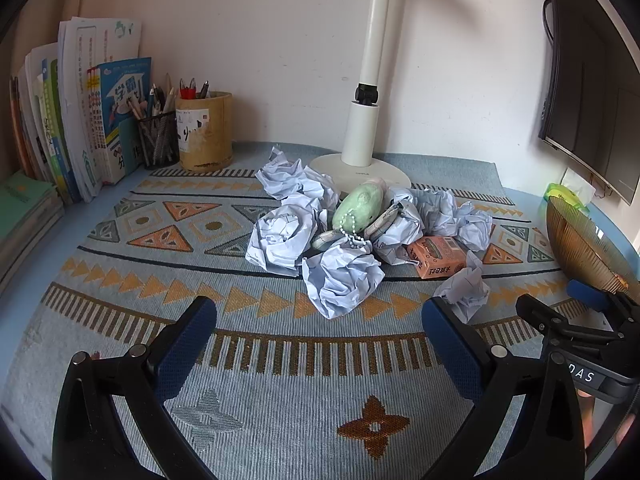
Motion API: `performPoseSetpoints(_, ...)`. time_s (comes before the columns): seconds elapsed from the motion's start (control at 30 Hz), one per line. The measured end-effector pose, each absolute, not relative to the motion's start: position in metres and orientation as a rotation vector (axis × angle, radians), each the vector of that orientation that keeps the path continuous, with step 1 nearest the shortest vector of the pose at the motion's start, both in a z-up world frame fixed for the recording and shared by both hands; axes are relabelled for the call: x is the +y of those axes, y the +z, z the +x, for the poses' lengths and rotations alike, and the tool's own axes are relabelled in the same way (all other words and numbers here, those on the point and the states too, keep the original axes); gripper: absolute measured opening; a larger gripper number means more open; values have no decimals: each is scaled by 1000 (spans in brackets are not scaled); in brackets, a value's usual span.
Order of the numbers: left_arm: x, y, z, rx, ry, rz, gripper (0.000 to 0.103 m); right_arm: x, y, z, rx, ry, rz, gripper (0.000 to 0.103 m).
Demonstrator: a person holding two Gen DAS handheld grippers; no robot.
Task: Organize objects
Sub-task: 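Grasp a crumpled paper ball with the left tool while the right tool grasps another paper ball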
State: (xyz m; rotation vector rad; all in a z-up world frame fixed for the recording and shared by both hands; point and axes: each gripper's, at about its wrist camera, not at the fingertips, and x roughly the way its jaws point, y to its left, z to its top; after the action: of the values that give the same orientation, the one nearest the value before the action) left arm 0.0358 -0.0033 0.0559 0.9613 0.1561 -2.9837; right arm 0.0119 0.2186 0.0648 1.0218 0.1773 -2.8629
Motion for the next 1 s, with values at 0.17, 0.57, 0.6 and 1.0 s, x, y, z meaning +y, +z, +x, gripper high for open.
performPoseSetpoints(0.17,-12,53,21,285,-3017,1108,102,217,64,12,169,-2803,1025,89)
performPoseSetpoints(0.57,-7,27,-56,436,-2927,1454,88,159,57,-29,138,-2456,1218,89)
performPoseSetpoints(0.6,-5,27,-58,421,-2925,1452,85,158,52,-35,111,-2436,1246,89)
performPoseSetpoints(1.0,-5,29,-40,463,-2996,1441,46,169,55,-21,75,-2508,1155,58)
